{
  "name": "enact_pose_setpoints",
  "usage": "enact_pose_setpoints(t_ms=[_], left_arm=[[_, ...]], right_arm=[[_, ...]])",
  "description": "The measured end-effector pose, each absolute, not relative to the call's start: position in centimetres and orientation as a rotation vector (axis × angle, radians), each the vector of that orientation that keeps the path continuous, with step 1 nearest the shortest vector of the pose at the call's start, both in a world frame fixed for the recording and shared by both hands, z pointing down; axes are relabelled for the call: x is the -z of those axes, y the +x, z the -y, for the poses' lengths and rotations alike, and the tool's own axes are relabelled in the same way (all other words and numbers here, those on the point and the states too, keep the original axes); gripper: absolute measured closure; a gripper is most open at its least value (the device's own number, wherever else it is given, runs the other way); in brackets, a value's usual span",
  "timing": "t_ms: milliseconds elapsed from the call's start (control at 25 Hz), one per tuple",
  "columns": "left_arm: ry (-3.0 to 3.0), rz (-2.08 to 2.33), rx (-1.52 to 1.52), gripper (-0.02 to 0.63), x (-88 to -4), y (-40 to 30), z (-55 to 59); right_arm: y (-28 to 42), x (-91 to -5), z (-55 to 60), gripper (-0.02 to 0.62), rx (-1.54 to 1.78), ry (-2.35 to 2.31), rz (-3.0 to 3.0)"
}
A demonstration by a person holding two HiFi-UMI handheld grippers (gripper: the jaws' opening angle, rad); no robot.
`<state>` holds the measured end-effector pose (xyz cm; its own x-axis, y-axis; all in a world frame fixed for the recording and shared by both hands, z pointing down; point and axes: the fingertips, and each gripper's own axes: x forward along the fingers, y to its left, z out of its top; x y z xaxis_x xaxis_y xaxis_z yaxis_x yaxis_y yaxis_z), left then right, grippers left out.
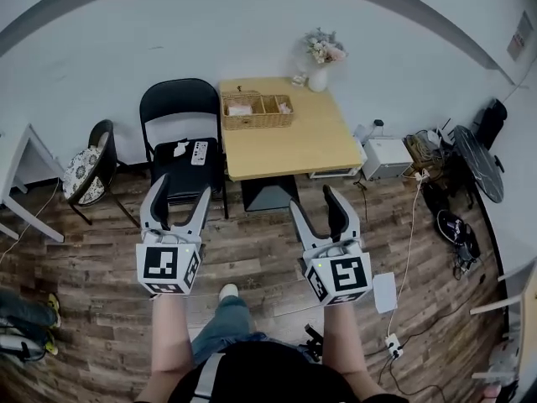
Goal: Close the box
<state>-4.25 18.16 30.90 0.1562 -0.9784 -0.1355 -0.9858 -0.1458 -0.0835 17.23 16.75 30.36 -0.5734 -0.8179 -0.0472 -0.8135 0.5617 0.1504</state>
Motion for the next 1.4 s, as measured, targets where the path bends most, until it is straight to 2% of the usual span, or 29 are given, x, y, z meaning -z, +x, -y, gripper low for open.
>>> enact_pose_setpoints(t_ms=[520,1000,1400], left_arm=[[-2.371,-1.899,0.007,0.304,-31.6,-11.3,-1.3],[-2.418,-1.926,0.032,0.305,-34.0,-12.7,5.7],[-2.429,-1.966,0.049,0.305,-34.8,-14.1,17.8]], right_arm=[[10.0,-31.0,-1.0,0.327,0.254,1.514,2.651],[8.8,-32.9,6.6,0.328,0.163,1.483,2.675],[7.3,-33.9,19.5,0.336,0.144,1.449,2.687]])
